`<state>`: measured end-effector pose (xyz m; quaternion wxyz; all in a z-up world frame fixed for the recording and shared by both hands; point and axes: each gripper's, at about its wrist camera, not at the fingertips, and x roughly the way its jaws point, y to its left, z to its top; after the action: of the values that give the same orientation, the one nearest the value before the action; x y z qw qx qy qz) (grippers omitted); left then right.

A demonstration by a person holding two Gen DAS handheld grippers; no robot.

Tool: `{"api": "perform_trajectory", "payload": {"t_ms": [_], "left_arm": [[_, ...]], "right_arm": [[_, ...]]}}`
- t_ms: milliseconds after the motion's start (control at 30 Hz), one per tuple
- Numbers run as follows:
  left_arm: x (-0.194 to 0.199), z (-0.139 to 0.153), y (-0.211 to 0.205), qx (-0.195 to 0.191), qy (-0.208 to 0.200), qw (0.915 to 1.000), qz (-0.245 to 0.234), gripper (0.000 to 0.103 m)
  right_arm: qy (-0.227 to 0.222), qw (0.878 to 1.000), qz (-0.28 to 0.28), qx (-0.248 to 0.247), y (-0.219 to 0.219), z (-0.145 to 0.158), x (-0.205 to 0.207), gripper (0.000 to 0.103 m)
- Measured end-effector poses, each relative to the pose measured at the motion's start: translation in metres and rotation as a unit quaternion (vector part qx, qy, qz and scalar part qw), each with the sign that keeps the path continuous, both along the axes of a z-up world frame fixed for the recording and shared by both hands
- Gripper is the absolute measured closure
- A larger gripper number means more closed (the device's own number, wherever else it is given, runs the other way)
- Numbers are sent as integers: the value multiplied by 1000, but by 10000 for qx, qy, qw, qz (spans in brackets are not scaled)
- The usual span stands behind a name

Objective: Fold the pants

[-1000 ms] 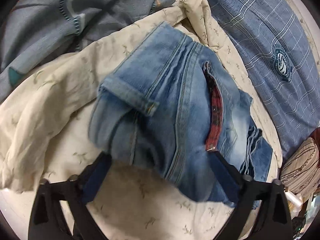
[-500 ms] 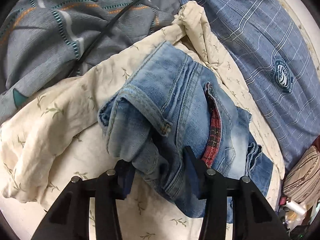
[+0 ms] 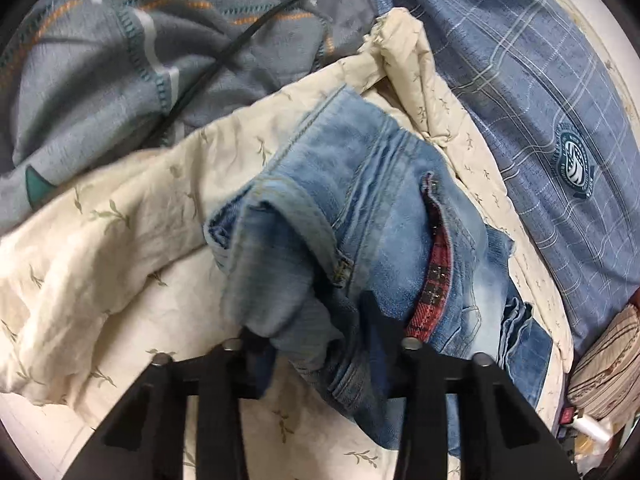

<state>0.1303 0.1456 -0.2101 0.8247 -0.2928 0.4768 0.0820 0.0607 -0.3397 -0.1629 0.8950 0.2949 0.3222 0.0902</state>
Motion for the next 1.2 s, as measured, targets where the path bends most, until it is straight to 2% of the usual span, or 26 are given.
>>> {"api": "perform_trajectory", "payload": {"t_ms": [100, 167, 200, 333, 467, 567, 633, 767, 900, 1200], "left_arm": [[0, 9, -7, 251, -109, 9995, -138, 78], [3, 11, -11, 460, -62, 9987, -205, 77], [5, 7, -11, 465, 44, 9987, -214, 73], [6, -8, -3, 132, 57, 9999, -88, 61], [3, -12, 7, -264, 57, 9996, 80, 57], [-4, -11, 11, -456, 103, 9988, 177, 51], [-15, -8, 11, -448, 152, 9987, 209, 42], [-31, -1, 16, -558, 78, 9977, 370, 38], [-31, 1, 14, -361, 56, 9984, 423, 30], [-7, -11, 20, -573, -133, 9974, 415, 30]], "right_arm": [[23, 10000, 81, -46, 5, -1, 1, 45], [58, 9999, 141, -70, 9, -2, 2, 45], [70, 9998, 161, -93, 12, -3, 2, 45], [53, 9997, 178, -168, 15, -3, 2, 45], [135, 9997, 155, -126, 13, -7, 5, 45], [168, 9997, 144, -59, 13, -10, 6, 45], [187, 9997, 140, -89, 14, -10, 8, 45], [218, 9996, 173, -82, 15, -12, 9, 45], [212, 9996, 199, -71, 17, -12, 8, 45], [251, 9994, 223, -102, 18, -13, 7, 45]]}}
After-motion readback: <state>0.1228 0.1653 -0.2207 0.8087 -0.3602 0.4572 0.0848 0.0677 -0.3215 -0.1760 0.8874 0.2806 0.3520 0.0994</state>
